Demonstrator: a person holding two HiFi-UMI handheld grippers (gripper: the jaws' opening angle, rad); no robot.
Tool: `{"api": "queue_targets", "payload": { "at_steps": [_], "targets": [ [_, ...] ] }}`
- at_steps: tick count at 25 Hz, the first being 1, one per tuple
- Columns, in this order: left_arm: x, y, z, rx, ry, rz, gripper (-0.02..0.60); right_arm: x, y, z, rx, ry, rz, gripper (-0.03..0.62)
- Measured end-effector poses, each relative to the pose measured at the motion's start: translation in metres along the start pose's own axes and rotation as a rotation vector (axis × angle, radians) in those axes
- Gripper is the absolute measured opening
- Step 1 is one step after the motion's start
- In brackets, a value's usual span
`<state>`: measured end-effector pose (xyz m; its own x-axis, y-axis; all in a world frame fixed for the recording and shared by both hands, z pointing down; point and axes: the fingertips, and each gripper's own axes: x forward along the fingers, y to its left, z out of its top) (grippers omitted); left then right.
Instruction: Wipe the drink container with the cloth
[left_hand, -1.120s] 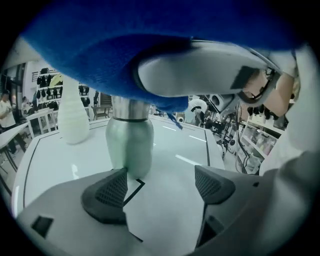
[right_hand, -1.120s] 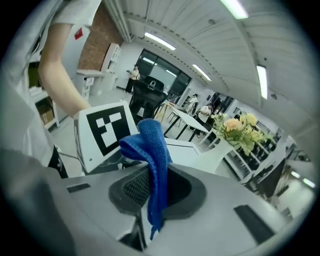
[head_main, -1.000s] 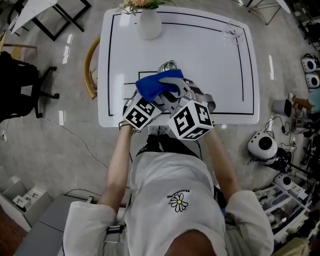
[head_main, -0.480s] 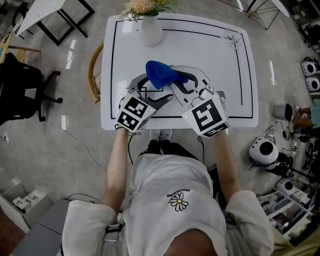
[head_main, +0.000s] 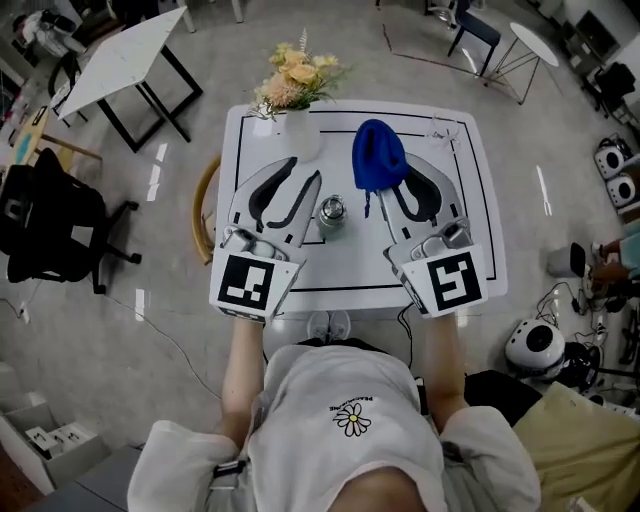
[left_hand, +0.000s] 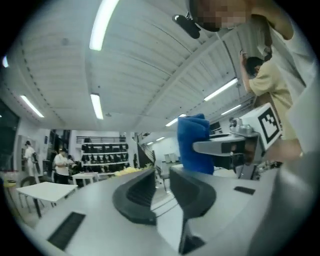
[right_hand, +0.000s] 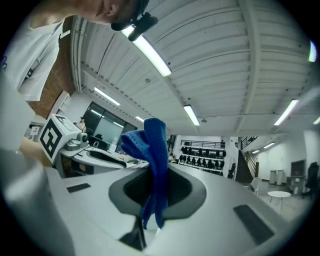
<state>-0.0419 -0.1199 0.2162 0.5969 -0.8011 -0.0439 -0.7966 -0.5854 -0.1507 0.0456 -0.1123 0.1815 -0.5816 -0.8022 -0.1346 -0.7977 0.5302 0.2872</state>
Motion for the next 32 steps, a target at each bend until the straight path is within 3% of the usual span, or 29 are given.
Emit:
{"api": "queue_targets", "payload": {
  "at_steps": [1,2,5,10,32],
  "targets": [
    [-0.004,0.006,0.007,-0.010,-0.018,0.057,0.024,-0.005,-0.003,0.004,0.014,-0.028,-0.024,0.043],
    [-0.008,0.010,0.011,-0.021,-0.032,0.101,0.009,-0.010,-0.005,0.006,0.030,-0.046,-0.050,0.043],
    [-0.019,0.010,0.009,-0.030,-0.049,0.166,-0.001,-0.025,-0.008,-0.003,0.072,-0.056,-0.125,0.043],
    [-0.026,-0.001,-0.006,-0.019,-0.030,0.205,-0.002,-0.044,-0.006,-0.035,0.140,-0.009,-0.194,0.043],
    [-0.035,0.028,-0.010,-0.062,-0.033,0.275,-0.002,-0.035,0.000,-0.048,0.144,0.041,-0.180,0.043]
  ]
}}
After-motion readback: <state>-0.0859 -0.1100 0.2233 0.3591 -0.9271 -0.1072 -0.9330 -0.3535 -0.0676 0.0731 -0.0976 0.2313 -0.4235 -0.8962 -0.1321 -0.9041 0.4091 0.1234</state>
